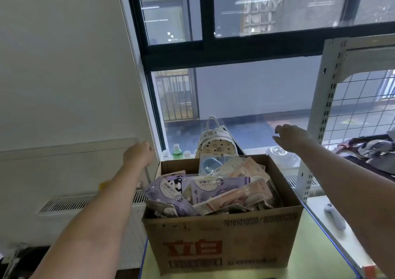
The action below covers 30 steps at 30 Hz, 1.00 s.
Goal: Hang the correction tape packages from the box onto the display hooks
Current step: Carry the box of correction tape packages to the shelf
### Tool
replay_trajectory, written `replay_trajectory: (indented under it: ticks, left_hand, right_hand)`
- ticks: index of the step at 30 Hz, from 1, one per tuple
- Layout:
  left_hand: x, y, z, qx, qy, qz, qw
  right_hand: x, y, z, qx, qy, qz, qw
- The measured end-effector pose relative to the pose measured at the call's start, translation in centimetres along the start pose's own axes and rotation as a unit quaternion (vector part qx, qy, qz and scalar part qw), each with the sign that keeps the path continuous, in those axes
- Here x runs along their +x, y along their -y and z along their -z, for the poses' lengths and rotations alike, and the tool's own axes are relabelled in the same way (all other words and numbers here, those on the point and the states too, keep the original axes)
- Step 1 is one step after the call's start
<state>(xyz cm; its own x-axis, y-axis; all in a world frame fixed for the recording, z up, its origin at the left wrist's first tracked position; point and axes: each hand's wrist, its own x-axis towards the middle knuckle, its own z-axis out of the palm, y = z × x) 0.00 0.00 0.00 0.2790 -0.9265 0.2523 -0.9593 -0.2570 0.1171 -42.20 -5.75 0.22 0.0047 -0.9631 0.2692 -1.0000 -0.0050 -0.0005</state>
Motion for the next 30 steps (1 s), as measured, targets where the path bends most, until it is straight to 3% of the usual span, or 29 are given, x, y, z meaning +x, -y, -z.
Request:
replay_trajectory:
  ticks: [8, 14, 18, 22, 25, 30]
  left_hand:
    - [-2.5, 1.9, -4.9, -0.006, 0.155, 0.073, 0.985]
    - [-2.5, 2.8, -6.8, -0.132, 0.237, 0.114, 0.956]
    - [-3.7, 1.8, -6.3, -0.238, 0.239, 0.132, 0.932]
    - [-5.1, 1.1, -5.2, -0.264, 0.247, 0.15, 0.92]
    - [-5.9, 0.4, -4.5, -0.21, 0.272, 0.115, 0.932]
    - [-5.8, -0.5, -4.2, -0.154, 0.267, 0.13, 0.942]
  right_hand:
    - [-4.3, 0.4, -4.4, 0.039, 0.104, -0.04, 0.993]
    - [-6.0, 1.4, -6.0, 0.059, 0.177, -0.096, 0.978]
    - [-6.8, 1.3, -7.0, 0.082, 0.198, -0.123, 0.969]
    - [-7.2, 1.6, -7.8, 0.121, 0.187, -0.141, 0.965]
    - [-7.3, 1.6, -7.9, 0.134, 0.178, -0.143, 0.964]
    - [-7.0, 1.3, -8.4, 0.152, 0.189, -0.152, 0.958]
